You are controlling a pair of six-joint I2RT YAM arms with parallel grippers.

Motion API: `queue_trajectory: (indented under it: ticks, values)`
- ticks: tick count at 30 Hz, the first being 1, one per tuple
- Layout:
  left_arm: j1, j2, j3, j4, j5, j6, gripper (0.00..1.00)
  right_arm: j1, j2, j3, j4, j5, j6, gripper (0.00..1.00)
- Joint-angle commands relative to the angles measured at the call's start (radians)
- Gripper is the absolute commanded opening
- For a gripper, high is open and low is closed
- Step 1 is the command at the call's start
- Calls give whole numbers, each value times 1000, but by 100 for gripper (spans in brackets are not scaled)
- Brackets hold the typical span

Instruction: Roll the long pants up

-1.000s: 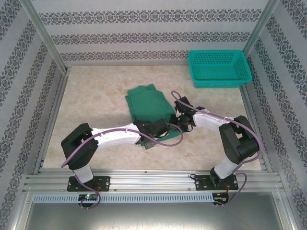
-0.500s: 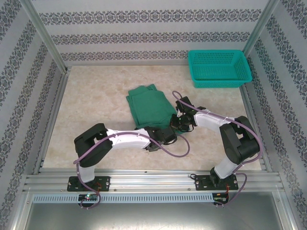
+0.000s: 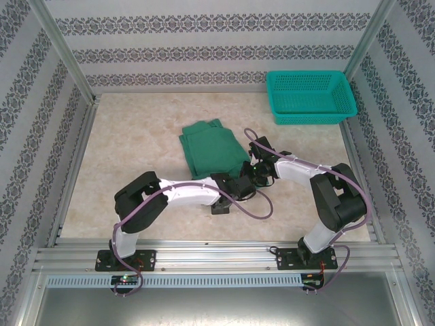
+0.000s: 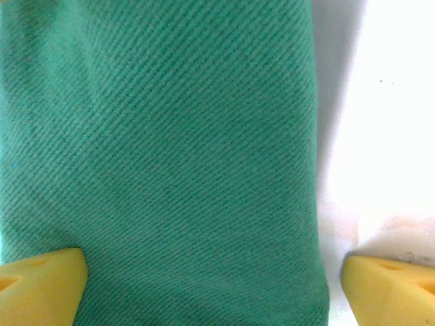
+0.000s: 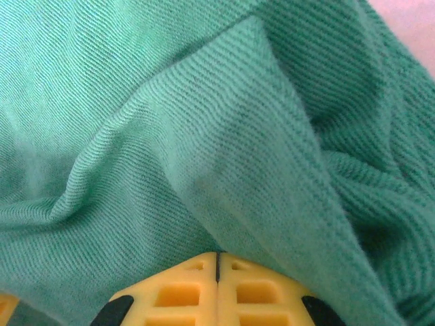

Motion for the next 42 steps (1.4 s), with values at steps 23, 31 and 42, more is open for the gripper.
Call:
queue_trajectory:
  ticks: [23, 31, 42]
  values:
    - [215, 341, 196, -59, 308, -64, 34, 20, 29, -52, -8, 30, 30, 0]
    - [195, 239, 105, 15, 282, -72, 0, 19, 11, -47, -31, 45, 27, 0]
    - [104, 47, 78, -117, 521, -174, 0, -94, -160, 33, -107, 70, -14, 35]
